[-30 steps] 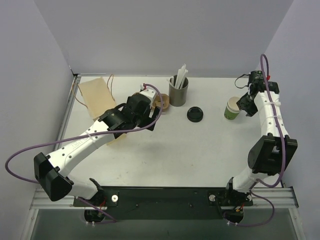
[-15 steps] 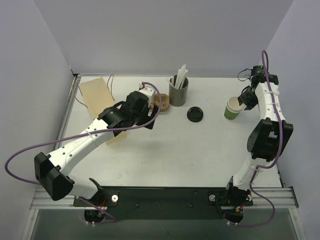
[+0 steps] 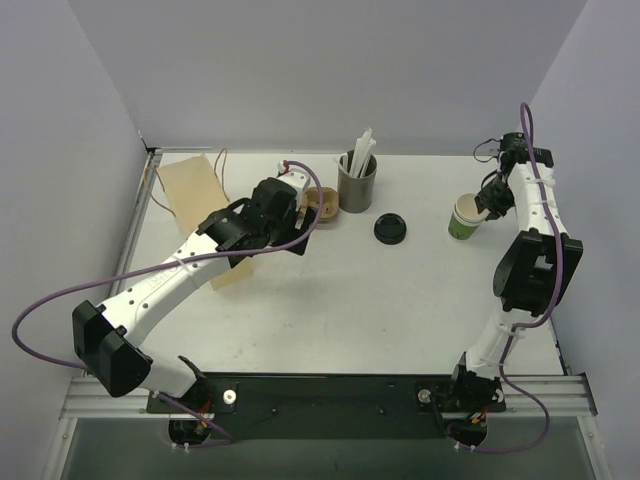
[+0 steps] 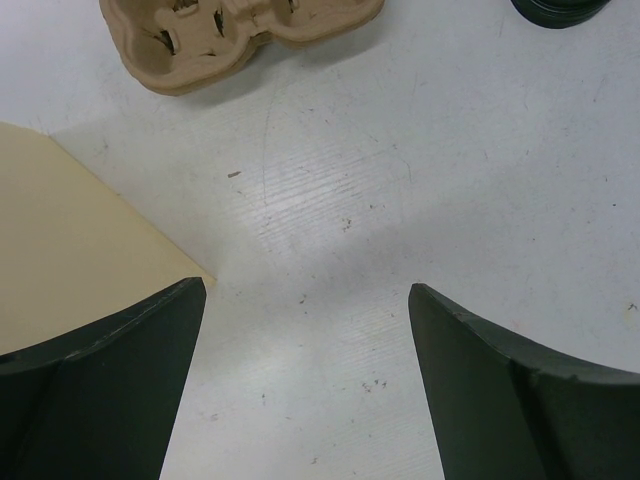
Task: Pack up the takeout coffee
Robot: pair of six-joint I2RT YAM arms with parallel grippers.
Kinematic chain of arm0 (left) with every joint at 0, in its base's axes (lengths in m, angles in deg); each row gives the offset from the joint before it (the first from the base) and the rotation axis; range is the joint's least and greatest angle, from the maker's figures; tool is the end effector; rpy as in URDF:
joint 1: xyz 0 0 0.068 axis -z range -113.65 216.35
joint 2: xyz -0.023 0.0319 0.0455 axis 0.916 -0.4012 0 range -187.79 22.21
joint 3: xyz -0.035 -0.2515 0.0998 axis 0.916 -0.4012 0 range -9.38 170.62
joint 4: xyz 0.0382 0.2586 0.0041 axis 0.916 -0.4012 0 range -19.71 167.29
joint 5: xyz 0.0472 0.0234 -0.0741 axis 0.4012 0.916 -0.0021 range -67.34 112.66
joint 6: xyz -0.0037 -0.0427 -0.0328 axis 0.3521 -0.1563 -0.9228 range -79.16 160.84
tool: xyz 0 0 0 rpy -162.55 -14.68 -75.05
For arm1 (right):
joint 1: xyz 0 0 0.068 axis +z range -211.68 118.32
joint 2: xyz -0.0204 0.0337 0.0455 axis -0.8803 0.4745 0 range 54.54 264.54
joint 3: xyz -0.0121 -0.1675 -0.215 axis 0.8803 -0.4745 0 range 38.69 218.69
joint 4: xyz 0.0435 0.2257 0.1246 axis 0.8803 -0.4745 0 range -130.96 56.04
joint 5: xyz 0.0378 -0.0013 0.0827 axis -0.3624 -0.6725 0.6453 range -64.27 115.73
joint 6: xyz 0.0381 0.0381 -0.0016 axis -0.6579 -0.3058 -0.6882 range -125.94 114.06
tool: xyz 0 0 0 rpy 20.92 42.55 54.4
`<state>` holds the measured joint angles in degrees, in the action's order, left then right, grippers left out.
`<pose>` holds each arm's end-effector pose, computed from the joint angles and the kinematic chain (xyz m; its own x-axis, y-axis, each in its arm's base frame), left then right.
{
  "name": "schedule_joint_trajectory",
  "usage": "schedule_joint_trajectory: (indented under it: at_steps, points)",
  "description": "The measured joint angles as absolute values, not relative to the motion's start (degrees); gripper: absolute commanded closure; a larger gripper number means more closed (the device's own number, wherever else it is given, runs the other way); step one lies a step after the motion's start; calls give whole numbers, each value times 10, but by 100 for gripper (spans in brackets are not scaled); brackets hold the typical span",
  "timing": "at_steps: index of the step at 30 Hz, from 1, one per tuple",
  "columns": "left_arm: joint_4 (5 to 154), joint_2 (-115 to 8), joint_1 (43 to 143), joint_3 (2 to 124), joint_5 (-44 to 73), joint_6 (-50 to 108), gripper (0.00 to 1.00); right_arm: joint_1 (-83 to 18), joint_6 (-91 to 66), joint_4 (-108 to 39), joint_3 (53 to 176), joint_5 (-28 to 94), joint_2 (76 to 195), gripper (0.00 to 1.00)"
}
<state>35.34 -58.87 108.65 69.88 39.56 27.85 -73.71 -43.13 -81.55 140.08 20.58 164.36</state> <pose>0.2317 -0.1969 0.3517 -0.6083 0.2628 -0.7489 0.3612 0.9319 0.0336 0.4120 -0.0911 0.2945 -0.4910 0.7202 -0.4902 0.6947 0.6632 0.2785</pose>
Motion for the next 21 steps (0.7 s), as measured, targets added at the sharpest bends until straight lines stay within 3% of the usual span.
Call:
schedule_joint_trajectory:
  at_steps: [8, 14, 21]
  points:
    - [350, -597, 1081, 705, 393, 280, 6, -737, -431, -816, 1401, 206, 1656, 86]
    - [349, -601, 1078, 706, 393, 280, 7, -738, -429, -816, 1402, 207, 1658, 100]
    - [347, -601, 1077, 706, 393, 280, 7, -743, -429, -816, 1403, 215, 1658, 100]
